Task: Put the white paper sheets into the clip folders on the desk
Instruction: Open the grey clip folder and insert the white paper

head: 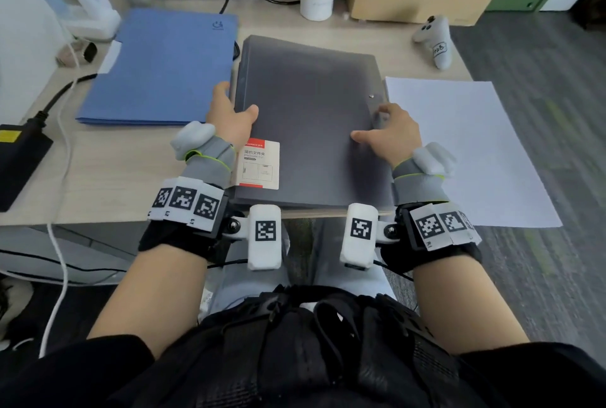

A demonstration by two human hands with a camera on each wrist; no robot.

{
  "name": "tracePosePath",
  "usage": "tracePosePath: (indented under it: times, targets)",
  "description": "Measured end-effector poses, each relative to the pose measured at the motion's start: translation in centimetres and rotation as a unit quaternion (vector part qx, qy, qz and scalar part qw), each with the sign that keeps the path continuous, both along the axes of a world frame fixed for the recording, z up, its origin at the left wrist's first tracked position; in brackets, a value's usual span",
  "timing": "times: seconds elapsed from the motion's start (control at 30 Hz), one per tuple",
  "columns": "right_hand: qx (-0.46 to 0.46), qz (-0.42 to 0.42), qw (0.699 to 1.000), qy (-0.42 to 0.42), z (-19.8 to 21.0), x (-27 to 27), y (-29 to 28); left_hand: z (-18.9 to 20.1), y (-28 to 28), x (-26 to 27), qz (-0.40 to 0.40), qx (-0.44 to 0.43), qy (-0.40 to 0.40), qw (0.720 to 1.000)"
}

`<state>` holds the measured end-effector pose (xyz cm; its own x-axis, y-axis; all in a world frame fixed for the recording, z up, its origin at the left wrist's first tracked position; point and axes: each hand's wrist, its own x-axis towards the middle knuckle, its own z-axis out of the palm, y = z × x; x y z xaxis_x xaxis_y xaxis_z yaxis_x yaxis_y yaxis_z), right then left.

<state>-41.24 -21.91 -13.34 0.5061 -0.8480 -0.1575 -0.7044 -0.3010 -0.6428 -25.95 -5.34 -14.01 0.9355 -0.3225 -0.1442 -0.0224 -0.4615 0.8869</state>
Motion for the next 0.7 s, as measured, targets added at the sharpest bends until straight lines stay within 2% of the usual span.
tracePosePath:
  times: [0.3, 0.4, 0.5, 0.7]
  targets:
    - [-0.013, -0.112, 0.982, -0.152, 2.5, -1.7, -1.9, 0.3, -2.4, -0.4, 0.01, -0.138, 0.029, 0.99]
    - [-0.007, -0.12, 0.974, -0.19, 2.7, -2.5, -2.6, 0.1, -3.4, -0.6, 0.011, -0.145, 0.025, 0.989]
    - [0.017, -0.112, 0.975, -0.193, 2.5, -3.3, -3.4, -0.3, -4.3, -1.2, 0.009, -0.152, 0.034, 0.988]
    - [0.088, -0.116, 0.971, -0.191, 0.3, -4.6, -4.7, -1.6, -5.6, -1.7, 0.011, -0.086, 0.027, 0.996]
